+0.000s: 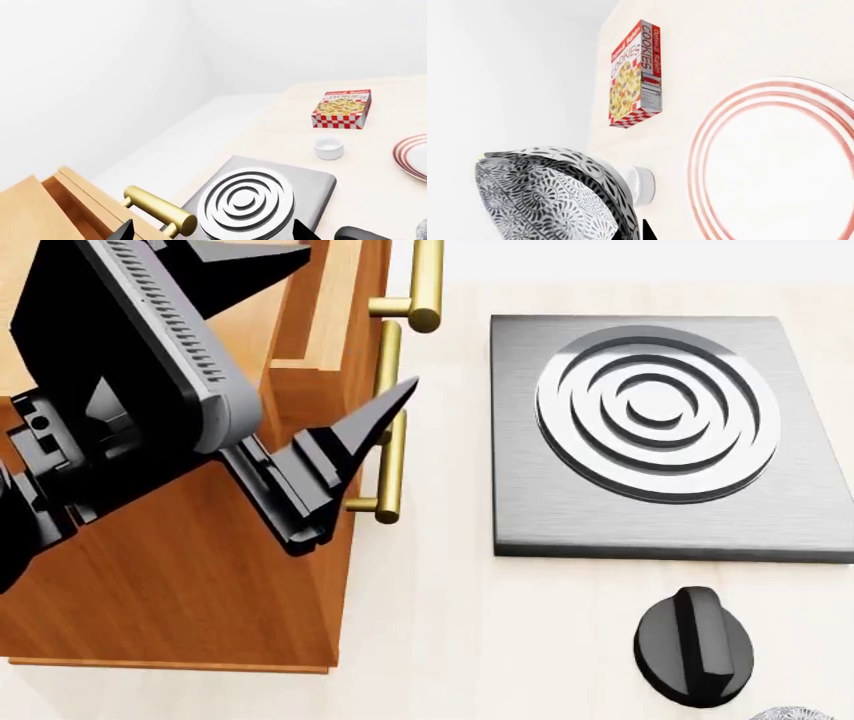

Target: Pick the akita bowl on the wooden cabinet and place it on the plate.

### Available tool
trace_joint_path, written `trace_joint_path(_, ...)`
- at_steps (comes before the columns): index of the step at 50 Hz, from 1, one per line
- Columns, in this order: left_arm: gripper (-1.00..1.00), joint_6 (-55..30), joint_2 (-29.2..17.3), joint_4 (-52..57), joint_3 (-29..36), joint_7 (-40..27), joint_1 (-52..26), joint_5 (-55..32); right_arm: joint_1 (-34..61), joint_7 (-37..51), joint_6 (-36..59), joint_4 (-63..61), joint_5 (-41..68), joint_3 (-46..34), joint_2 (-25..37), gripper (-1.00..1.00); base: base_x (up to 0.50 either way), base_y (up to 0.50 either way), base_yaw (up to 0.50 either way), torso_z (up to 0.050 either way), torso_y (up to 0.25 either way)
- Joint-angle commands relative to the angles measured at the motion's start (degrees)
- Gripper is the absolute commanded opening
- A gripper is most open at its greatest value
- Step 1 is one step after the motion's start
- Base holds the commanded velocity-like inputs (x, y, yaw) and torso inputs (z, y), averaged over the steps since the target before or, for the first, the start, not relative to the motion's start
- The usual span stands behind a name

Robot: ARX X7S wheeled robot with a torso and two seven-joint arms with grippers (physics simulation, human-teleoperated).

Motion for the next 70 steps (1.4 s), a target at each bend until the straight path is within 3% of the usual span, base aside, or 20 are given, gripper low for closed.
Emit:
trace_joint_path(1, 1.00, 0.69, -0.10, -0.37, 0.13, 0.12, 1.01, 0.43, 0.36, 0.26, -0.03, 0.28, -1.51, -0.65, 1.51, -1.00, 0.00, 0.00, 0.00, 0.000, 0.000)
trace_joint_path(21, 1.00, 1.52, -0.06, -1.42, 0.28, 0.56, 2.12, 0.99, 6.61, -0.96, 1.86, 5.82, -4.01, -11.01, 3.40, -1.00, 0.00, 0.00, 0.00, 0.000, 0.000)
trace_joint_path(70, 1.00, 1.39, -3.08, 0.42, -1.38, -2.02, 3.27, -0.13, 7.58, -5.59, 0.25, 12.87, -7.98, -13.99, 0.57, -1.00, 0.00, 0.00, 0.00, 0.000, 0.000)
